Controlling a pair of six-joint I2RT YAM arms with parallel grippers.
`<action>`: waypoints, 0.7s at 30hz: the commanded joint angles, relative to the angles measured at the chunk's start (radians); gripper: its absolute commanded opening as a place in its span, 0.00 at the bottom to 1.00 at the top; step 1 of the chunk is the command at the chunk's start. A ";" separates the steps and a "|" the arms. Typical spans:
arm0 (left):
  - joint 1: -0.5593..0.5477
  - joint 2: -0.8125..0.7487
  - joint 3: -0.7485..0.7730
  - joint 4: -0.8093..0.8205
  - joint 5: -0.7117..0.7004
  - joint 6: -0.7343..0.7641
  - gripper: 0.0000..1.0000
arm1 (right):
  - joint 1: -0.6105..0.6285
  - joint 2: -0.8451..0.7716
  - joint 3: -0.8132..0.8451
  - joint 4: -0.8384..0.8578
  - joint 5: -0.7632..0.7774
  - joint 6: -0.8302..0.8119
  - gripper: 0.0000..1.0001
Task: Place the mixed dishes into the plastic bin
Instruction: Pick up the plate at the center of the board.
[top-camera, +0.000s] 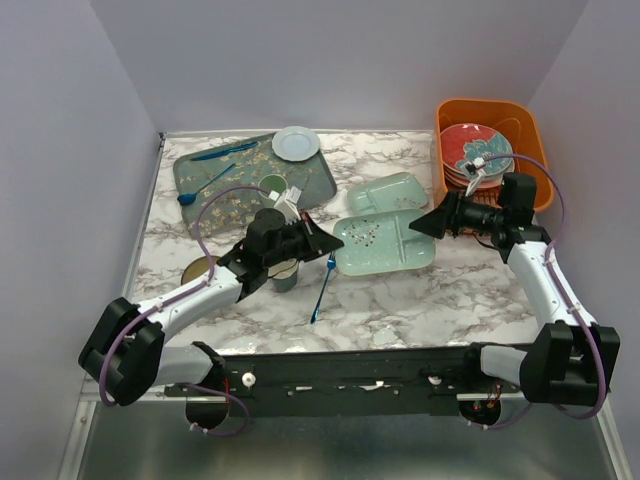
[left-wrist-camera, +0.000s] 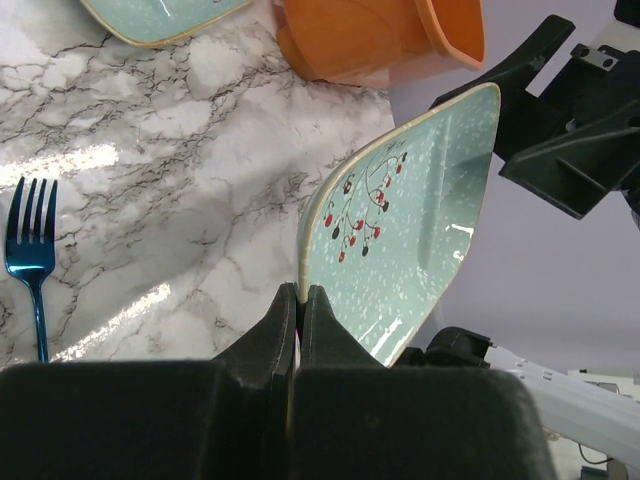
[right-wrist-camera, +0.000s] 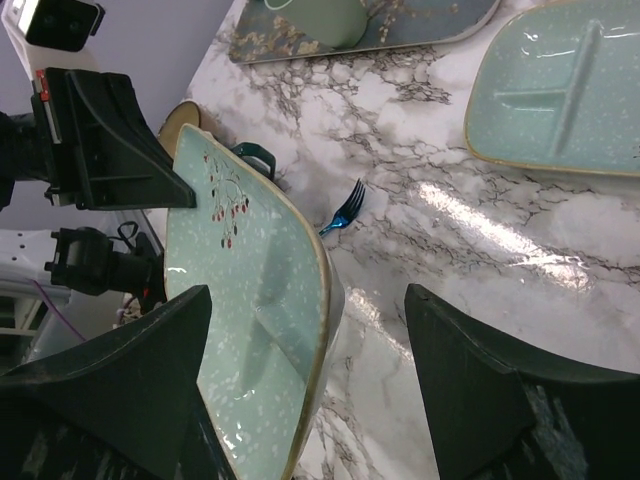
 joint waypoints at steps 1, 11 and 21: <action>-0.007 -0.010 0.071 0.156 -0.001 -0.017 0.00 | 0.015 0.014 0.012 -0.027 0.026 0.010 0.78; -0.009 0.001 0.085 0.151 -0.004 -0.012 0.00 | 0.017 0.020 0.018 -0.035 0.017 0.025 0.52; -0.010 0.000 0.088 0.148 0.002 -0.004 0.00 | 0.017 0.042 0.035 -0.035 -0.027 0.042 0.04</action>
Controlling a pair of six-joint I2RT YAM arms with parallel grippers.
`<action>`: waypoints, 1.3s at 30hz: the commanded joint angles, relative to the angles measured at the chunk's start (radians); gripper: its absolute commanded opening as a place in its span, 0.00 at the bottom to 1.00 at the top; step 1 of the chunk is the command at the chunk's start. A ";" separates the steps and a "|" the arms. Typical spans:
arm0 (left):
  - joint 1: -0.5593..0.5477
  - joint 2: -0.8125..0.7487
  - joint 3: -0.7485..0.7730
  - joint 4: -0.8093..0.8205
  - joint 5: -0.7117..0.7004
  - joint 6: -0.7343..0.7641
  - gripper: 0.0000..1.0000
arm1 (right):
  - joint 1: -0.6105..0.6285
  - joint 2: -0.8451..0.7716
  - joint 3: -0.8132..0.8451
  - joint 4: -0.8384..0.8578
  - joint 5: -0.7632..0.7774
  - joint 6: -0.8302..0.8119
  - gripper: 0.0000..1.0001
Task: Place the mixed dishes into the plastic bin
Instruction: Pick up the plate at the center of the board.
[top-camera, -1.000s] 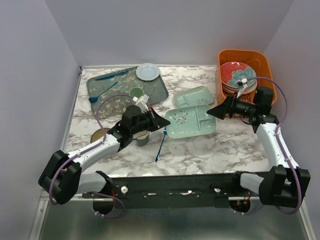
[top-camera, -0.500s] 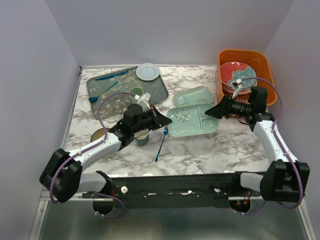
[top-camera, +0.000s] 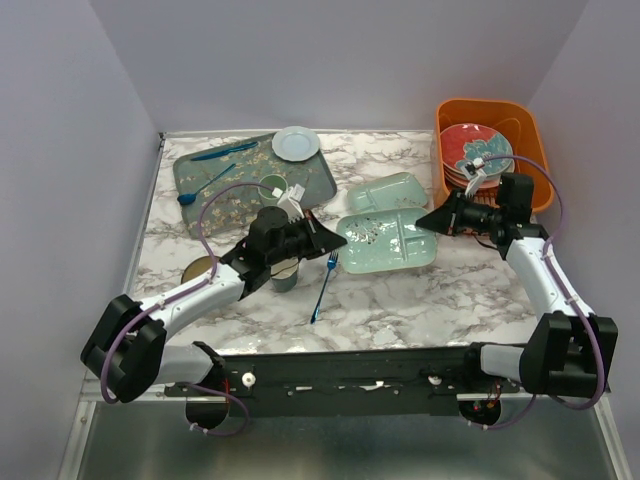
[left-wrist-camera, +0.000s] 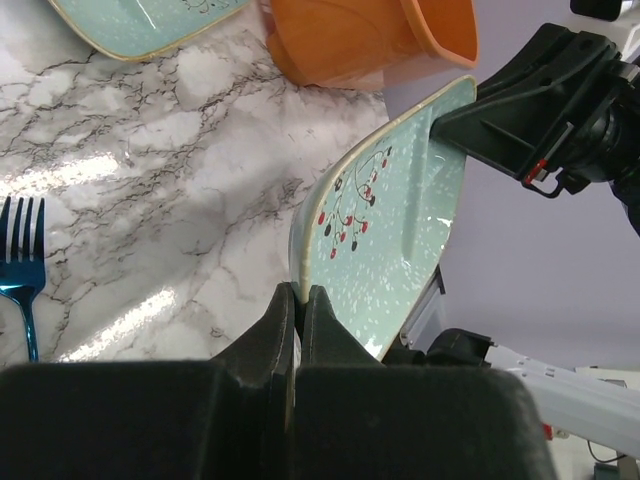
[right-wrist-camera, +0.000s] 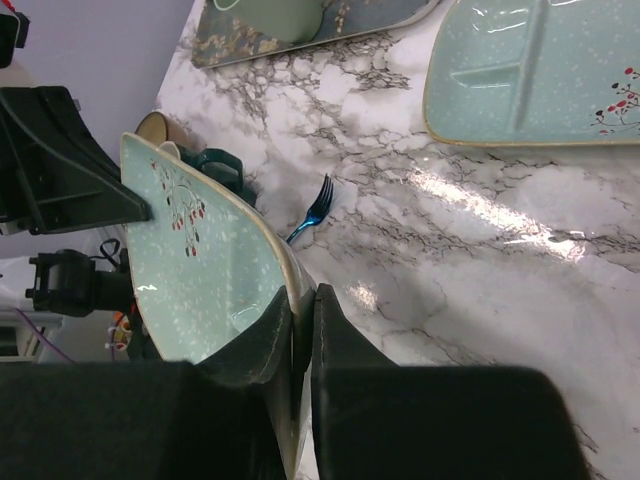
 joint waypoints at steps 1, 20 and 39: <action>0.000 -0.021 0.059 0.137 0.009 -0.028 0.00 | 0.011 -0.004 0.032 -0.021 -0.097 0.021 0.01; 0.121 -0.389 0.042 -0.206 -0.034 0.238 0.99 | -0.251 -0.019 0.067 0.108 -0.229 0.215 0.00; 0.131 -0.748 0.047 -0.714 -0.456 0.650 0.99 | -0.342 0.128 0.245 0.439 0.185 0.620 0.00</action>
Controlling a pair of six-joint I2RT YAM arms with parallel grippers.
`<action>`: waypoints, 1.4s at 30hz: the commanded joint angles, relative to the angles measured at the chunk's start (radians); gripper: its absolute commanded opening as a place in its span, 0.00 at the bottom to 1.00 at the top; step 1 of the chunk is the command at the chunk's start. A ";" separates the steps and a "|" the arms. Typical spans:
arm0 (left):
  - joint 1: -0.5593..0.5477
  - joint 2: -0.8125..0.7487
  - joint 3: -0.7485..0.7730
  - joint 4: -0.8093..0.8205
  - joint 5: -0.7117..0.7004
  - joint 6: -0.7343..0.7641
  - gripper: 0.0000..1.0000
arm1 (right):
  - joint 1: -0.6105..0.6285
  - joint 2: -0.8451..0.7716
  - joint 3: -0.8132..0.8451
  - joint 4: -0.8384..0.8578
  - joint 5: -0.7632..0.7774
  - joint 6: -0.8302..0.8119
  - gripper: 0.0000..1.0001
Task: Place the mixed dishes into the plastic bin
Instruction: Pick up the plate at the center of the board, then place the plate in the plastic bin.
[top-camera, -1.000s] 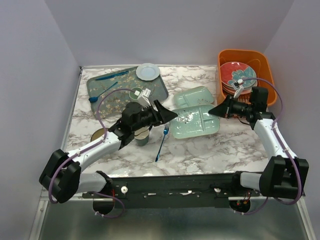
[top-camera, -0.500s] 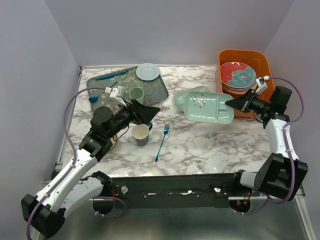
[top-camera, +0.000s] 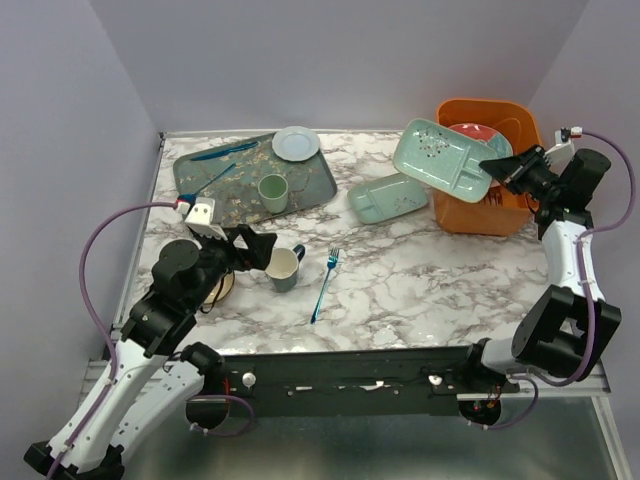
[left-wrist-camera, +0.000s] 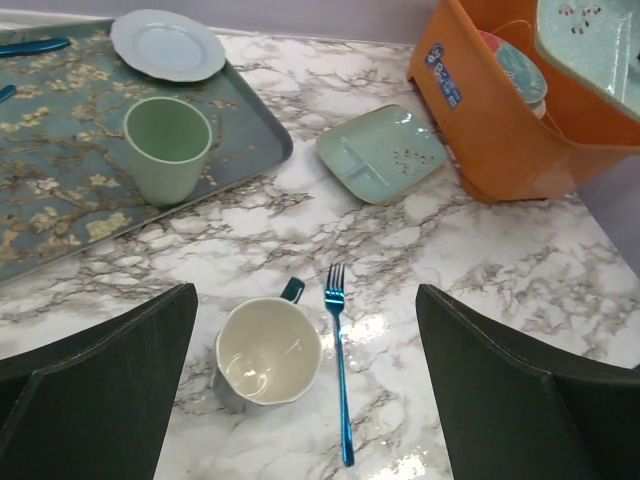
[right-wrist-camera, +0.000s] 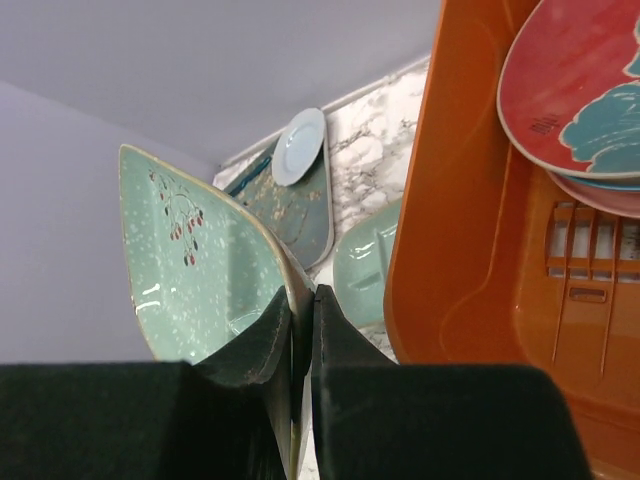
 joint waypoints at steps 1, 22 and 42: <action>0.007 -0.058 -0.049 -0.045 -0.100 0.076 0.99 | -0.004 0.032 0.063 0.158 0.105 0.187 0.00; 0.007 -0.080 -0.067 -0.046 -0.131 0.064 0.99 | -0.001 0.168 0.089 0.179 0.519 0.407 0.00; 0.008 -0.080 -0.072 -0.040 -0.138 0.062 0.99 | 0.003 0.336 0.217 0.061 0.725 0.390 0.00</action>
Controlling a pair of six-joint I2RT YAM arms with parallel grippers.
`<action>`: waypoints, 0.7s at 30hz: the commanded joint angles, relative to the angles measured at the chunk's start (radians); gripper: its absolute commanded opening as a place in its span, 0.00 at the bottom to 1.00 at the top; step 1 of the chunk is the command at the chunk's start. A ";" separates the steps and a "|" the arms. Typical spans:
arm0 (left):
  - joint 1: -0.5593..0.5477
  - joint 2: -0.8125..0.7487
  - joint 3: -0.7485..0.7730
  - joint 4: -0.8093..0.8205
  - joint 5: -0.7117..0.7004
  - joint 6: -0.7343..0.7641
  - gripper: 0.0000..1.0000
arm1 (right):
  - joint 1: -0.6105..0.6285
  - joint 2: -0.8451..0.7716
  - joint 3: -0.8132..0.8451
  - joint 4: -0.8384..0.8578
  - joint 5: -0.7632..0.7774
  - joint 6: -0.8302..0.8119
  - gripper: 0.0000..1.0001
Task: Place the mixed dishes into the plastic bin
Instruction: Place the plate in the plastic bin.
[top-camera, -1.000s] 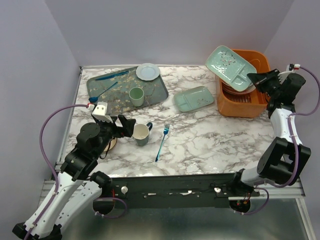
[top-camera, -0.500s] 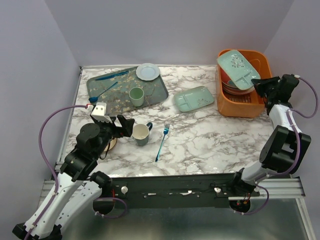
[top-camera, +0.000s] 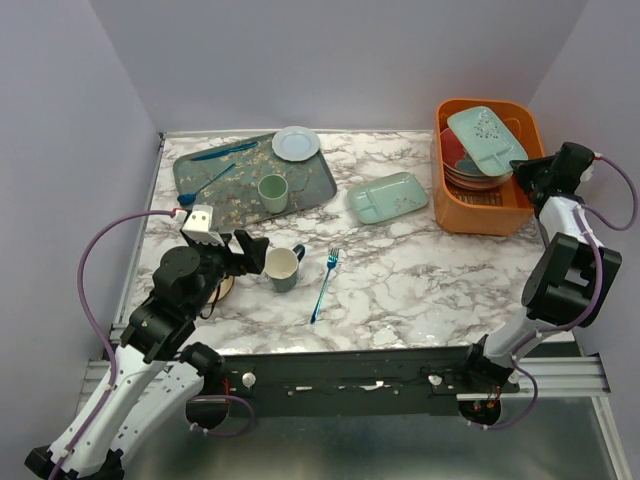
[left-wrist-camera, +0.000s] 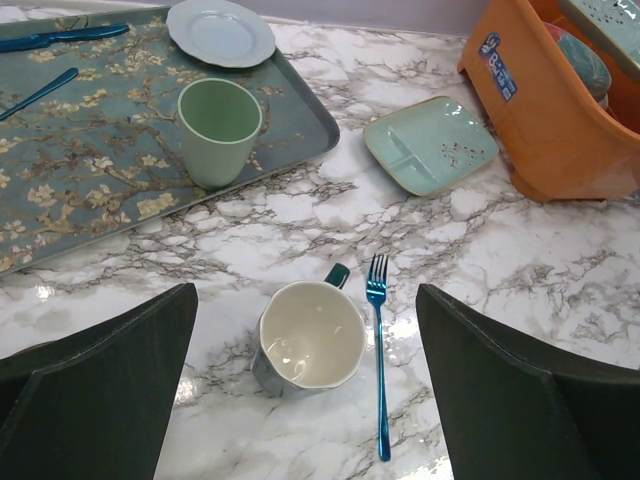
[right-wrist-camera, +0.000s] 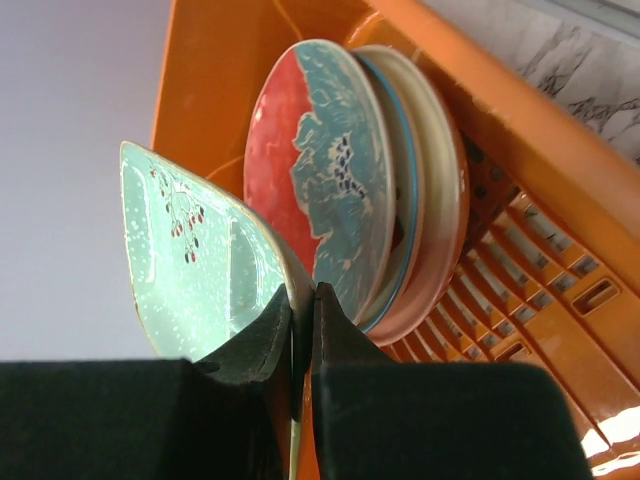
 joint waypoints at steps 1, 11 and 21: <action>0.010 -0.008 -0.012 0.009 -0.030 0.013 0.99 | 0.003 0.035 0.091 0.058 0.042 0.031 0.00; 0.010 -0.014 -0.015 0.011 -0.031 0.014 0.99 | 0.014 0.108 0.137 0.041 0.049 0.020 0.01; 0.011 -0.014 -0.018 0.014 -0.027 0.014 0.99 | 0.025 0.144 0.140 0.038 0.052 0.008 0.05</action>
